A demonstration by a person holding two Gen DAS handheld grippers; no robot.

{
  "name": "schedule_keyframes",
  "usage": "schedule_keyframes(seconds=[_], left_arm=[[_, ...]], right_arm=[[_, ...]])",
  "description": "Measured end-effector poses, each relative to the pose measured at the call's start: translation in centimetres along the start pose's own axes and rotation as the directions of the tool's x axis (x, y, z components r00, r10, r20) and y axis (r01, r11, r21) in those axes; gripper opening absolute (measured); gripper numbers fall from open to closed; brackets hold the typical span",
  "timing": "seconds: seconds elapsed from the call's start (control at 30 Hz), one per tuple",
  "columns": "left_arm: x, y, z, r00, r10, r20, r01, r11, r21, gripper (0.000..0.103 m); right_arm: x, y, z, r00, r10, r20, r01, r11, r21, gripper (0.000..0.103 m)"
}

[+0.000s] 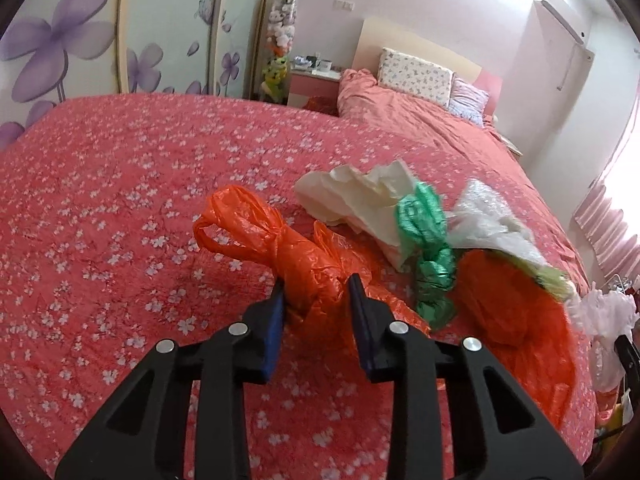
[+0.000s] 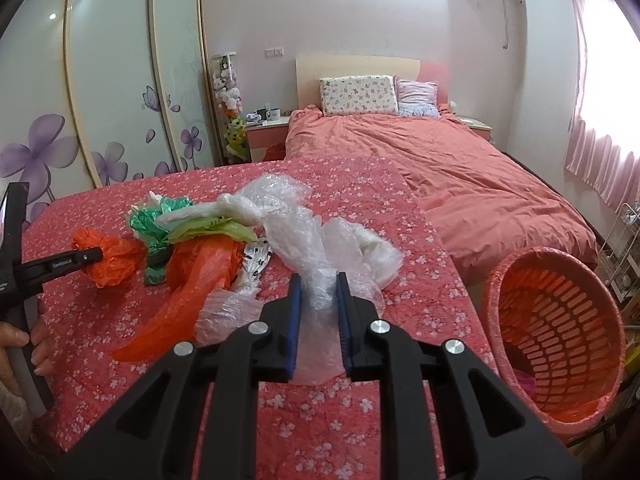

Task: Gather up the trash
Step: 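Grasp the orange bag with the left gripper while the right gripper grasps a clear bag, then carry both held bags over the orange basket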

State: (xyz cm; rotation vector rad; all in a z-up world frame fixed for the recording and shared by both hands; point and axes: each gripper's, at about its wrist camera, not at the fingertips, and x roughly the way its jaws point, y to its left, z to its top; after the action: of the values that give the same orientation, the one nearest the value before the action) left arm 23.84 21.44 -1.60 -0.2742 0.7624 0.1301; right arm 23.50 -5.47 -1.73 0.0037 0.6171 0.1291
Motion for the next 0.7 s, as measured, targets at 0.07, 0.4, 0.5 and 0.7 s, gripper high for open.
schedule_keyframes(seconds=[0.07,0.4,0.5,0.7], left_arm=[[-1.0,-0.6,-0.1,1.0,-0.007,0.015,0.007,1.0,0.012,0.031],[-5.9,-5.0,0.1,0.992,-0.082,0.098,0.071,0.991,0.115,0.031],[-7.1,-6.7,0.1,0.987,-0.111,0.115,0.094,0.984,0.148,0.031],[-9.3,-10.6,-0.6,0.973,-0.193,0.13,0.157,0.957,0.244,0.031]], right_arm=[[-0.6,-0.2,0.0,1.0,-0.003,0.011,0.003,1.0,0.004,0.018],[-3.7,-2.2,0.3,0.998,-0.022,0.062,0.019,0.999,0.035,0.018],[-4.6,-3.0,0.3,0.996,-0.035,0.08,0.031,0.998,0.045,0.018],[-6.4,-4.7,0.2,0.991,-0.072,0.112,0.064,0.995,0.074,0.018]])
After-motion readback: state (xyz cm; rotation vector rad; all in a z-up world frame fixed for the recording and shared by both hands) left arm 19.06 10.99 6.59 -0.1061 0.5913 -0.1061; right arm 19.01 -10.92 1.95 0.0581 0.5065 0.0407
